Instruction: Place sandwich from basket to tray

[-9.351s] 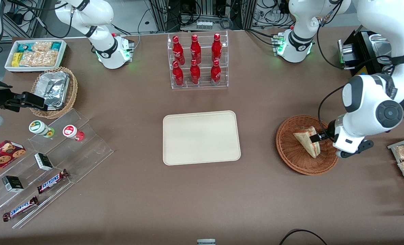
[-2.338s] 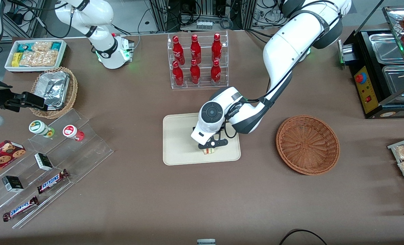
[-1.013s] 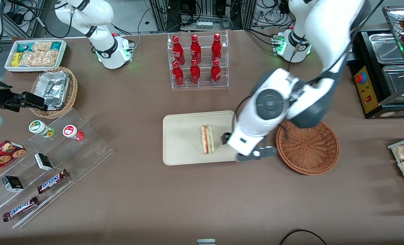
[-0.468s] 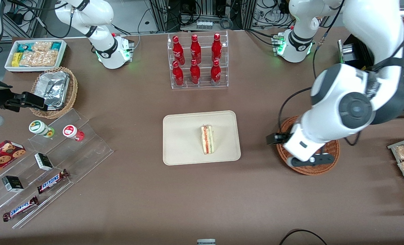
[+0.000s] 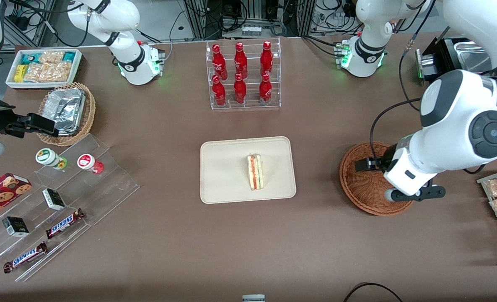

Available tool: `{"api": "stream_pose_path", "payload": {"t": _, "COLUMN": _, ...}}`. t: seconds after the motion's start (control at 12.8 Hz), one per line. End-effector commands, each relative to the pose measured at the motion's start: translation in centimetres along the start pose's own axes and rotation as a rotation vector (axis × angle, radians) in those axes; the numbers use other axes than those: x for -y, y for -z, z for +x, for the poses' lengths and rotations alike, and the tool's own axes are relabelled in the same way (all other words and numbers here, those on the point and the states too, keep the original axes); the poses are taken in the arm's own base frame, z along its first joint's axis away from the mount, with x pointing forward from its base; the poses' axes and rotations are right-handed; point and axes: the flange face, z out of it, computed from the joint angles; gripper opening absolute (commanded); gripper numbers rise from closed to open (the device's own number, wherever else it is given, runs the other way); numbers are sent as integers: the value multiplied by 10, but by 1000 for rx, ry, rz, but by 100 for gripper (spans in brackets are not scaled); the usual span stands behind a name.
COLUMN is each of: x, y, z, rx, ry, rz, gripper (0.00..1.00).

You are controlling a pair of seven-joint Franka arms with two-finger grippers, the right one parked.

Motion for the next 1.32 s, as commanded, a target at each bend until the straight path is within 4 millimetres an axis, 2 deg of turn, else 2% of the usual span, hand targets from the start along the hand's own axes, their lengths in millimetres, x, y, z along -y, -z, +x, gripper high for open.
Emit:
{"api": "stream_pose_path", "payload": {"t": 0.0, "x": 27, "y": 10, "z": -41, "rx": 14, "ry": -18, "rz": 36, "gripper": 100}}
{"api": "stream_pose_path", "payload": {"t": 0.16, "x": 47, "y": 12, "z": -61, "rx": 16, "ry": -19, "rz": 72, "gripper": 100}}
{"api": "stream_pose_path", "payload": {"t": 0.39, "x": 54, "y": 21, "z": -87, "rx": 43, "ry": -33, "rz": 86, "gripper": 100}}
{"api": "stream_pose_path", "payload": {"t": 0.55, "x": 67, "y": 32, "z": -102, "rx": 79, "ry": -55, "rz": 93, "gripper": 100}}
{"api": "stream_pose_path", "payload": {"t": 1.01, "x": 127, "y": 85, "z": -144, "rx": 105, "ry": 6, "rz": 77, "gripper": 100}}
{"api": "stream_pose_path", "payload": {"t": 1.17, "x": 136, "y": 99, "z": -152, "rx": 122, "ry": -4, "rz": 71, "gripper": 100}}
{"api": "stream_pose_path", "payload": {"t": 1.25, "x": 137, "y": 100, "z": -152, "rx": 126, "ry": -1, "rz": 71, "gripper": 100}}
